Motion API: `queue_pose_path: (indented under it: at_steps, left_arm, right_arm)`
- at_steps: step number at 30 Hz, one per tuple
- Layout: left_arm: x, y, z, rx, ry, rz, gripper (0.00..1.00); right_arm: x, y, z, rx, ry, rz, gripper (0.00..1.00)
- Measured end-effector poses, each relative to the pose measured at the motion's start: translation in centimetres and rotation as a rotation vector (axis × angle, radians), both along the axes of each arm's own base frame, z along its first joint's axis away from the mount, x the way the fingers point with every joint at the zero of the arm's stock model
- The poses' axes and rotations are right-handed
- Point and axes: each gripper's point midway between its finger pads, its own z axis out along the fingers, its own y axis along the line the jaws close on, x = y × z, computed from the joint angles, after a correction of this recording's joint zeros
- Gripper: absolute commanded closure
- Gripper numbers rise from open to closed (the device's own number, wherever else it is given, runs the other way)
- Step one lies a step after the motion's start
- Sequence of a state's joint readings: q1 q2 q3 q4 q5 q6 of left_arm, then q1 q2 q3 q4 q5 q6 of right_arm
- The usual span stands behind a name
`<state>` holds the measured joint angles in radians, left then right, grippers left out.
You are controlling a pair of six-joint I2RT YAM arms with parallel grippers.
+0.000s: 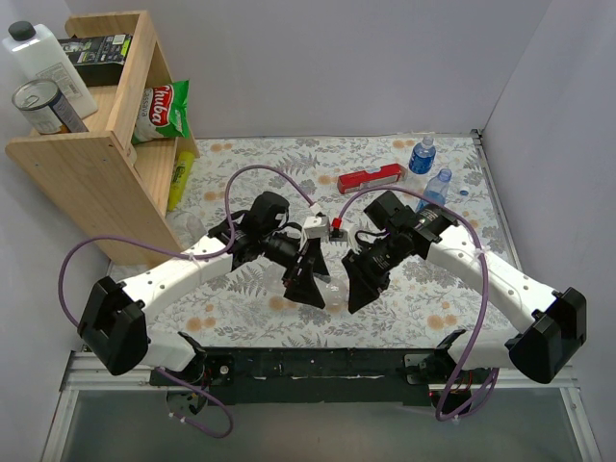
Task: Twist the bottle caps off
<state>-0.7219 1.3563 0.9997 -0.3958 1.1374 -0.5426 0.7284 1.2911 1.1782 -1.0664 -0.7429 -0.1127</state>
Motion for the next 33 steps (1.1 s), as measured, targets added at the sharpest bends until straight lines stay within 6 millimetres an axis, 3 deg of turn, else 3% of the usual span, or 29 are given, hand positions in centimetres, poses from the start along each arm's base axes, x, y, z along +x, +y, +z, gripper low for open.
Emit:
queue_pose_path:
  at_steps: [4, 5, 8, 15, 18, 19, 22, 25, 33]
  left_arm:
    - [-1.1, -0.2, -0.8, 0.034, 0.011, -0.034, 0.11]
    - [-1.1, -0.3, -0.9, 0.039, 0.011, -0.033, 0.23]
    - [-0.8, -0.3, -1.0, 0.044, -0.005, -0.027, 0.42]
    - [-0.5, -0.5, -1.1, 0.046, -0.027, -0.017, 0.70]
    - [-0.3, -0.7, -1.1, 0.047, -0.030, -0.004, 0.77]
    - [-0.2, -0.8, -1.1, 0.048, -0.031, -0.002, 0.78]
    - [0.1, -1.1, -1.3, 0.052, -0.039, 0.025, 0.81]
    - [0.4, -1.7, -1.8, 0.059, -0.054, 0.059, 0.82]
    - [2.3, -2.0, -3.1, 0.099, -0.102, 0.215, 0.84]
  right_arm:
    - [-0.4, -0.2, 0.2, -0.007, 0.020, 0.009, 0.99]
    - [-0.5, -0.3, 0.2, -0.011, 0.026, 0.011, 0.99]
    - [-0.5, -0.3, 0.4, -0.014, 0.043, 0.015, 0.99]
    - [-0.3, -0.6, 0.4, -0.012, 0.046, 0.015, 0.99]
    - [0.0, -0.7, 0.4, -0.009, 0.039, 0.010, 0.74]
    - [0.2, -0.8, 0.4, -0.008, 0.037, 0.009, 0.56]
    - [0.8, -1.0, 0.4, -0.002, 0.032, -0.016, 0.40]
    - [2.7, -0.7, 0.7, 0.038, -0.004, -0.072, 0.34]
    - [7.0, -0.9, 3.2, 0.159, -0.143, -0.214, 0.33]
